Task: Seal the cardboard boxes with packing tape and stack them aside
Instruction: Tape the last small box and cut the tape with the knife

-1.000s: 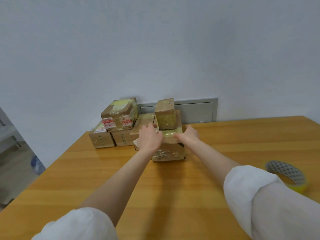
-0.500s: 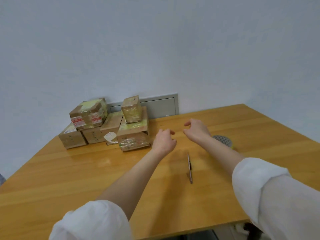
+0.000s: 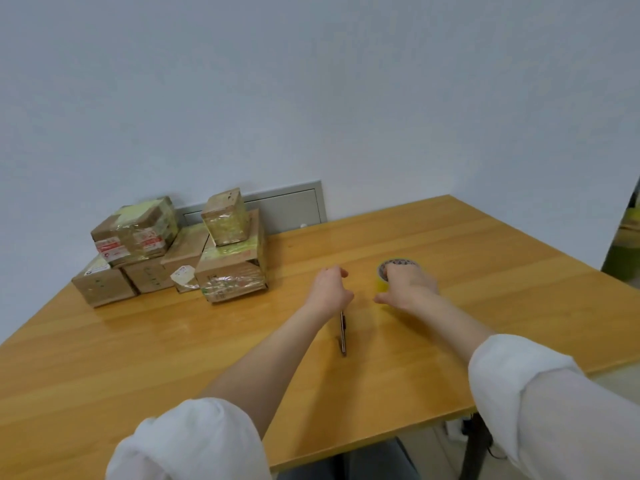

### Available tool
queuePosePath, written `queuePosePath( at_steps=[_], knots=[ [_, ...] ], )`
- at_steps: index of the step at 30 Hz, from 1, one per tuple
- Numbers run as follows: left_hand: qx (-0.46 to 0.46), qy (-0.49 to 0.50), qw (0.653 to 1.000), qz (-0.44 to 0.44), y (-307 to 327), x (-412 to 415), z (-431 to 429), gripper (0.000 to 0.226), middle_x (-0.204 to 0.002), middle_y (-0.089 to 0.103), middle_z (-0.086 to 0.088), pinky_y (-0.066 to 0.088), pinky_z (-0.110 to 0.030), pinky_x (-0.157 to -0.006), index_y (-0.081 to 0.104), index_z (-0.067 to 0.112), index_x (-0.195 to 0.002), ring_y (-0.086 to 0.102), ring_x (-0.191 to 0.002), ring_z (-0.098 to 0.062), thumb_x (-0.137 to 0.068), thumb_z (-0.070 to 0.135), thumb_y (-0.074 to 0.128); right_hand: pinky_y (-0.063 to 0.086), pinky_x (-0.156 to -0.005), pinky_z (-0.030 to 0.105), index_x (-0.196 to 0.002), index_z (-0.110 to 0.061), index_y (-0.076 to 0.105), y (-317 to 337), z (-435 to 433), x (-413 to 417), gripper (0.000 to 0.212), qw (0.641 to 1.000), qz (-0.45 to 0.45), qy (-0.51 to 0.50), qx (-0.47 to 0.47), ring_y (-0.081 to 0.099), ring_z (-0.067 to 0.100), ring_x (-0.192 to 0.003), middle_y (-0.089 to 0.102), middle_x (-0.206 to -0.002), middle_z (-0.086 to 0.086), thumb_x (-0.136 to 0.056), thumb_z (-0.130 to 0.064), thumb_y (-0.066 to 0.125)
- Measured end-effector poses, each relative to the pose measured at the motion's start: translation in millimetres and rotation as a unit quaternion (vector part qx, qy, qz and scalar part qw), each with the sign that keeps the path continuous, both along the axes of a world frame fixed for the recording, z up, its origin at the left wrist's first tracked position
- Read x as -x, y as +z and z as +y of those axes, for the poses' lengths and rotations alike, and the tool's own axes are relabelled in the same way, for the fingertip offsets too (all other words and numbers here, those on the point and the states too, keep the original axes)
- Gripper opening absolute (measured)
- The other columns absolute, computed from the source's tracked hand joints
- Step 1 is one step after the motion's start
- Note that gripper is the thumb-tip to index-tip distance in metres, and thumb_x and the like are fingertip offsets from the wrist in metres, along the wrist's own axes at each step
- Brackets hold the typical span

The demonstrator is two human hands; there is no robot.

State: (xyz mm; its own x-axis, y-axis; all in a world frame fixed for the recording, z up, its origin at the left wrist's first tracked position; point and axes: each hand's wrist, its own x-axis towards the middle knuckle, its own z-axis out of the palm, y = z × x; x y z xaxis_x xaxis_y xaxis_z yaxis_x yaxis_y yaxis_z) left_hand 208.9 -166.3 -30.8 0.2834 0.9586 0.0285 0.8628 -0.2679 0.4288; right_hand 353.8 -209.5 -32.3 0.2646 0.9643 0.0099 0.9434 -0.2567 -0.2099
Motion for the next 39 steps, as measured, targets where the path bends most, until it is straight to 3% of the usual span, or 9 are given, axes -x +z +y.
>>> queuePosePath(
  at_steps=[5, 9, 12, 16, 18, 22, 25, 30, 39],
  knots=[
    [-0.006, 0.055, 0.998, -0.005, -3, 17, 9, 0.038, -0.124, 0.058, -0.008, 0.046, -0.036, -0.097, 0.056, 0.013, -0.124, 0.053, -0.117, -0.025, -0.088, 0.023, 0.062, 0.041, -0.096, 0.036, -0.126, -0.022, 0.046, -5, 13, 5, 0.052, 0.994, 0.013, 0.01, -0.107, 0.041, 0.024, -0.124, 0.046, -0.132, 0.004, -0.084, -0.044, 0.065],
    [0.064, 0.022, 0.996, 0.066, -2, 22, 3, 0.04, -0.077, 0.064, -0.005, 0.052, -0.034, -0.066, 0.059, 0.011, -0.076, 0.062, -0.073, -0.022, -0.081, 0.05, 0.066, 0.045, -0.093, 0.04, -0.128, -0.021, 0.044, 1, 20, 15, 0.052, 0.995, 0.0, -0.02, -0.097, 0.042, 0.026, -0.122, 0.044, -0.133, 0.006, -0.085, -0.042, 0.062],
    [0.125, -0.002, 0.989, 0.08, -5, 21, -5, 0.03, -0.057, 0.059, -0.002, 0.052, -0.027, -0.05, 0.058, 0.009, -0.069, 0.059, -0.05, -0.018, -0.078, 0.033, 0.073, 0.045, -0.075, 0.033, -0.118, -0.02, 0.052, 4, 19, 18, 0.033, 0.992, 0.028, -0.009, -0.123, 0.053, 0.026, -0.11, 0.052, -0.124, 0.005, -0.09, -0.038, 0.056],
    [0.162, 0.041, 0.97, -0.175, -2, 30, -4, 0.013, -0.07, 0.063, -0.006, 0.056, -0.023, -0.052, 0.062, 0.006, -0.081, 0.061, -0.059, -0.016, -0.088, 0.016, 0.066, 0.041, -0.066, 0.029, -0.088, -0.02, 0.068, 6, 17, 28, 0.03, 0.992, 0.069, 0.008, -0.106, 0.063, 0.029, -0.095, 0.068, -0.098, 0.006, -0.094, -0.043, 0.049],
    [0.17, 0.053, 0.936, -0.305, 6, 34, -6, 0.011, -0.075, 0.063, -0.004, 0.051, -0.017, -0.049, 0.059, 0.008, -0.084, 0.059, -0.061, -0.01, -0.089, 0.016, 0.066, 0.046, -0.068, 0.03, -0.08, -0.021, 0.065, 3, 14, 36, 0.041, 0.978, 0.191, -0.003, -0.087, 0.066, 0.026, -0.09, 0.069, -0.085, 0.004, -0.095, -0.053, 0.044],
    [0.125, 0.067, 0.916, -0.377, 16, 37, -13, 0.011, -0.077, 0.062, 0.001, 0.039, -0.012, -0.051, 0.065, 0.007, -0.092, 0.052, -0.065, -0.006, -0.088, 0.016, 0.067, 0.052, -0.066, 0.033, -0.095, -0.018, 0.059, -1, 9, 71, 0.048, 0.755, 0.652, -0.043, 0.047, 0.066, 0.022, -0.062, 0.069, -0.064, 0.006, -0.097, -0.058, 0.034],
    [0.12, 0.063, 0.913, -0.384, 18, 40, -16, 0.015, -0.084, 0.067, 0.001, 0.04, -0.015, -0.061, 0.068, 0.006, -0.101, 0.059, -0.08, -0.008, -0.091, 0.016, 0.062, 0.035, -0.041, 0.019, -0.094, -0.014, 0.061, -5, 9, 85, 0.042, 0.67, 0.739, -0.071, 0.006, 0.038, 0.011, -0.039, 0.043, -0.048, -0.002, -0.098, -0.05, 0.041],
    [0.156, 0.075, 0.864, -0.473, 21, 45, -16, 0.025, -0.078, 0.06, -0.006, 0.053, -0.033, -0.083, 0.069, 0.001, -0.107, 0.057, -0.07, -0.015, -0.094, 0.02, 0.058, 0.016, -0.035, 0.018, -0.08, -0.014, 0.056, -5, -2, 94, 0.044, 0.729, 0.682, -0.045, -0.041, 0.023, 0.007, -0.037, 0.033, -0.049, -0.005, -0.099, -0.05, 0.04],
    [0.208, 0.059, 0.816, -0.536, 10, 46, -20, 0.021, -0.079, 0.066, -0.004, 0.055, -0.021, -0.067, 0.071, 0.007, -0.094, 0.051, -0.058, -0.011, -0.098, 0.017, 0.053, 0.017, -0.036, 0.019, -0.067, -0.016, 0.045, -11, -7, 104, 0.033, 0.73, 0.674, -0.063, -0.097, 0.024, 0.008, -0.035, 0.033, -0.043, -0.006, -0.097, -0.03, 0.041]
  ],
)
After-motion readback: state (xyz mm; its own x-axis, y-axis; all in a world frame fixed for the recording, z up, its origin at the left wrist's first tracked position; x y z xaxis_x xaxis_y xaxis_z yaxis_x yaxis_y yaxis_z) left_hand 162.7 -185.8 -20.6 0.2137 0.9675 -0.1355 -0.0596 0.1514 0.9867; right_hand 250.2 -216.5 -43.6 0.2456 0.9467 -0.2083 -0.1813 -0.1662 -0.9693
